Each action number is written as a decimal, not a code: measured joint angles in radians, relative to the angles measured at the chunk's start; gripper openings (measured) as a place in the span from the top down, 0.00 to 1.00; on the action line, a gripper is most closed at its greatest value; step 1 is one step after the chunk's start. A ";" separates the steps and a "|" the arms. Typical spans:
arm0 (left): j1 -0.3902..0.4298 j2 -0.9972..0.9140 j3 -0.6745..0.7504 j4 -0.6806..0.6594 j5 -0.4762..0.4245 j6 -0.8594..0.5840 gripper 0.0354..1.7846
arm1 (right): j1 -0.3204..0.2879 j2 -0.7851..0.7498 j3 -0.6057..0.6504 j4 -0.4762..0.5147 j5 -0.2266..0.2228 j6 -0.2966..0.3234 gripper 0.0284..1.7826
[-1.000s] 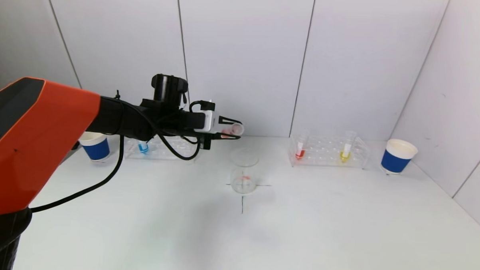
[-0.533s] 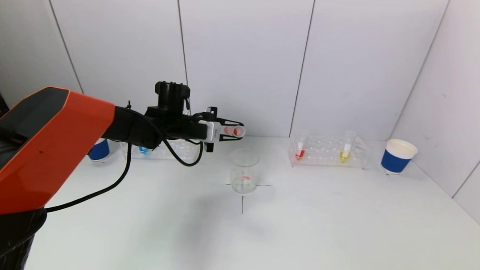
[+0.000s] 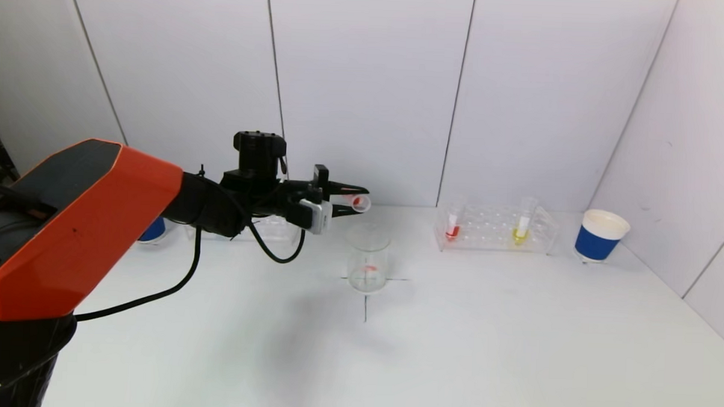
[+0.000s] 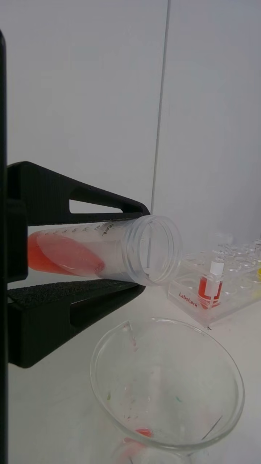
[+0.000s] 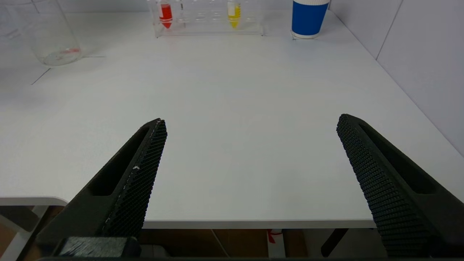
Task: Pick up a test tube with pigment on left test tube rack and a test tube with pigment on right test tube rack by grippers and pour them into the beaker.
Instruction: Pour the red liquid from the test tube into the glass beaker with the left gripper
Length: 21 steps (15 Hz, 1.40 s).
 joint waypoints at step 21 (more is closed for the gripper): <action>-0.008 0.055 -0.034 -0.006 0.164 0.386 0.76 | 0.000 0.000 0.000 0.001 0.000 0.000 0.04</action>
